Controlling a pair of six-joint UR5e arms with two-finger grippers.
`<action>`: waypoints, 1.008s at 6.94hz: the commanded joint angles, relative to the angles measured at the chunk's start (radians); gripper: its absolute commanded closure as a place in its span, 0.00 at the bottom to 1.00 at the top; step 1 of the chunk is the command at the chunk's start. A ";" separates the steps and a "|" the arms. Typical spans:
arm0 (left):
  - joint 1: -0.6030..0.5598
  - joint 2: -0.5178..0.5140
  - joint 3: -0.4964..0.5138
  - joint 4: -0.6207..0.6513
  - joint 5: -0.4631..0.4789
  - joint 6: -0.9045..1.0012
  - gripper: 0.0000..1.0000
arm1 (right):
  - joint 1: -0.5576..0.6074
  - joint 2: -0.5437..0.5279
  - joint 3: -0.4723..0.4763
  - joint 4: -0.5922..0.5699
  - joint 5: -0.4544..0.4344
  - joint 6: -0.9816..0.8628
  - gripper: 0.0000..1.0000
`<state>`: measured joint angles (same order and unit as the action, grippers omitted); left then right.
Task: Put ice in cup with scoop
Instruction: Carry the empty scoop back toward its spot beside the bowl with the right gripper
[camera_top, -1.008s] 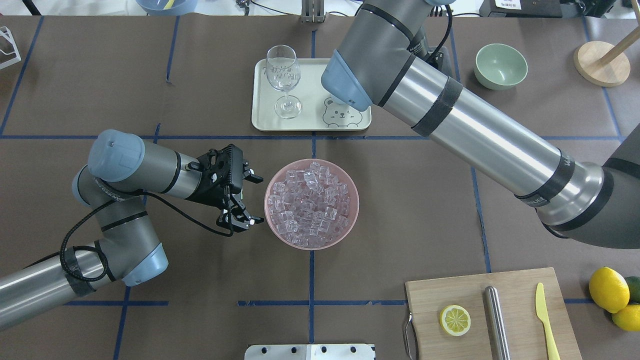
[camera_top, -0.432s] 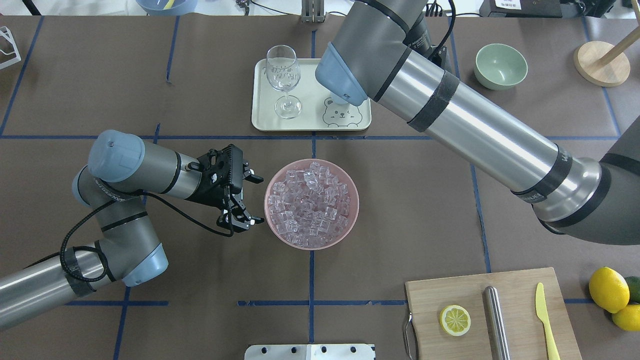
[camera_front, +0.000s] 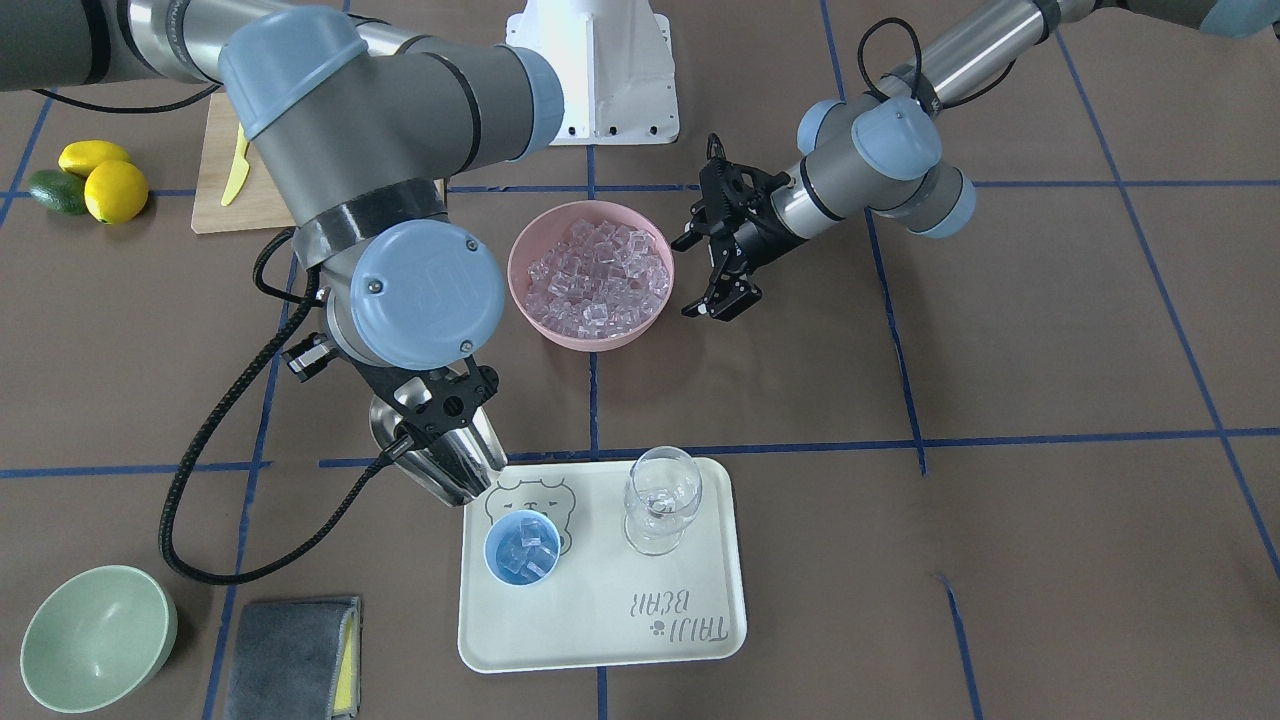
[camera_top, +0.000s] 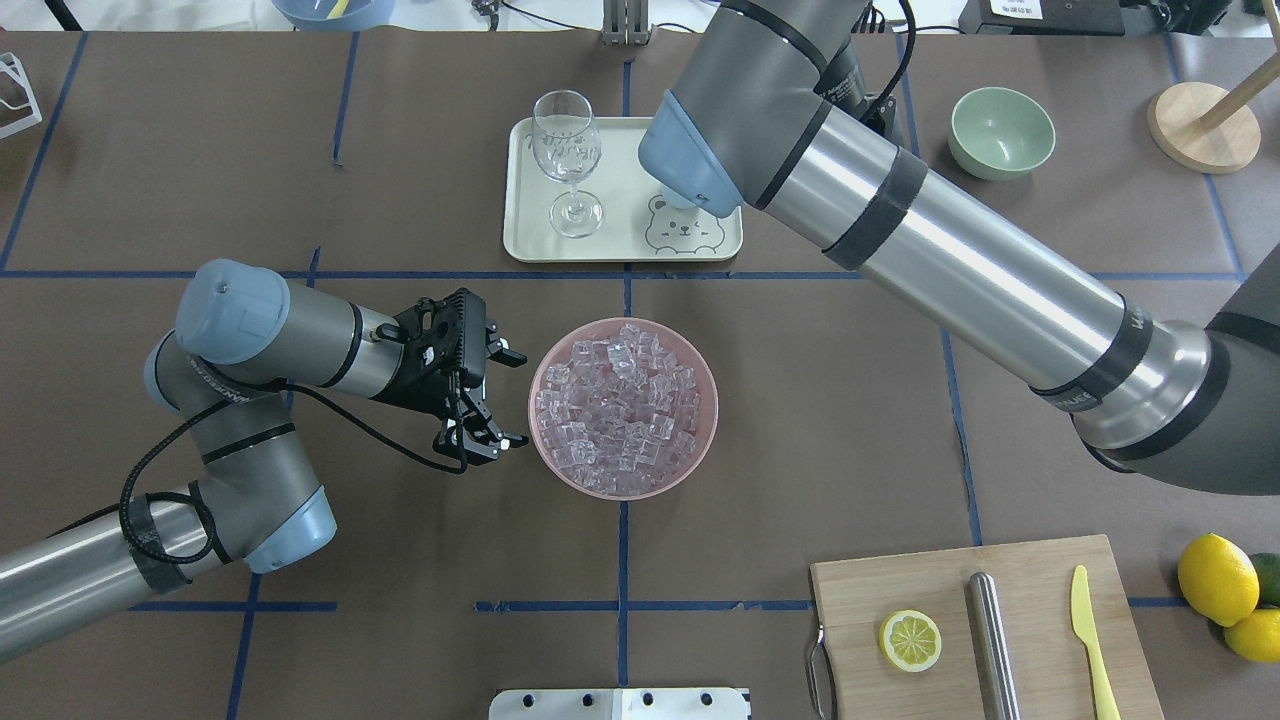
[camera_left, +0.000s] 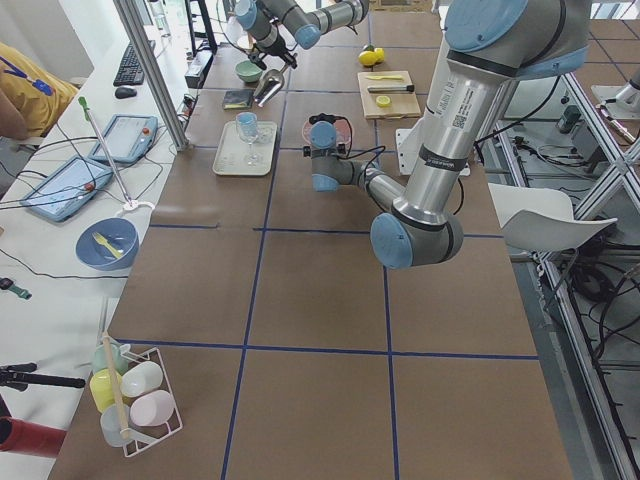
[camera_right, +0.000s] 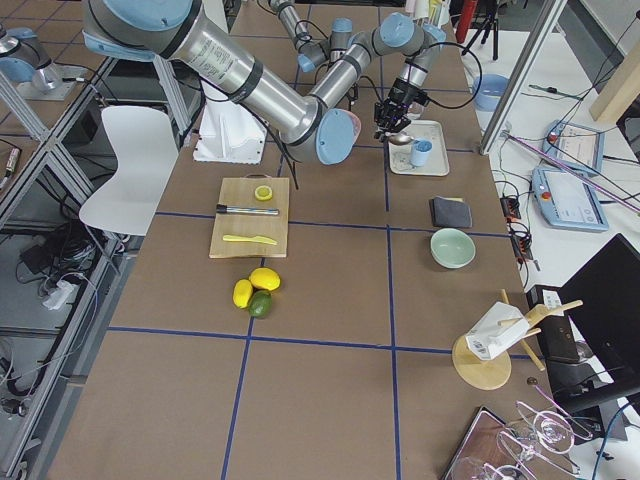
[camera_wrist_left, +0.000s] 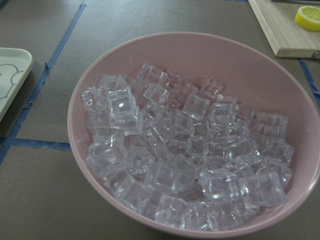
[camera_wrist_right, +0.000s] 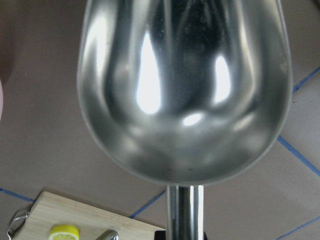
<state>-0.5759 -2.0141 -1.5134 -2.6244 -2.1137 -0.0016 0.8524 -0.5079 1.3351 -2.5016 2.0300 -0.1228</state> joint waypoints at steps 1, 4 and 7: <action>0.001 -0.002 -0.001 0.001 0.000 0.000 0.00 | 0.002 -0.222 0.265 0.125 0.089 0.205 1.00; -0.002 0.000 -0.005 0.003 -0.005 0.000 0.00 | -0.010 -0.535 0.563 0.374 0.096 0.690 1.00; -0.001 0.006 -0.005 0.003 -0.005 0.000 0.00 | -0.099 -0.763 0.599 0.802 -0.023 1.187 1.00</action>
<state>-0.5774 -2.0098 -1.5181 -2.6216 -2.1180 -0.0008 0.8049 -1.1832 1.9203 -1.8801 2.0825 0.8586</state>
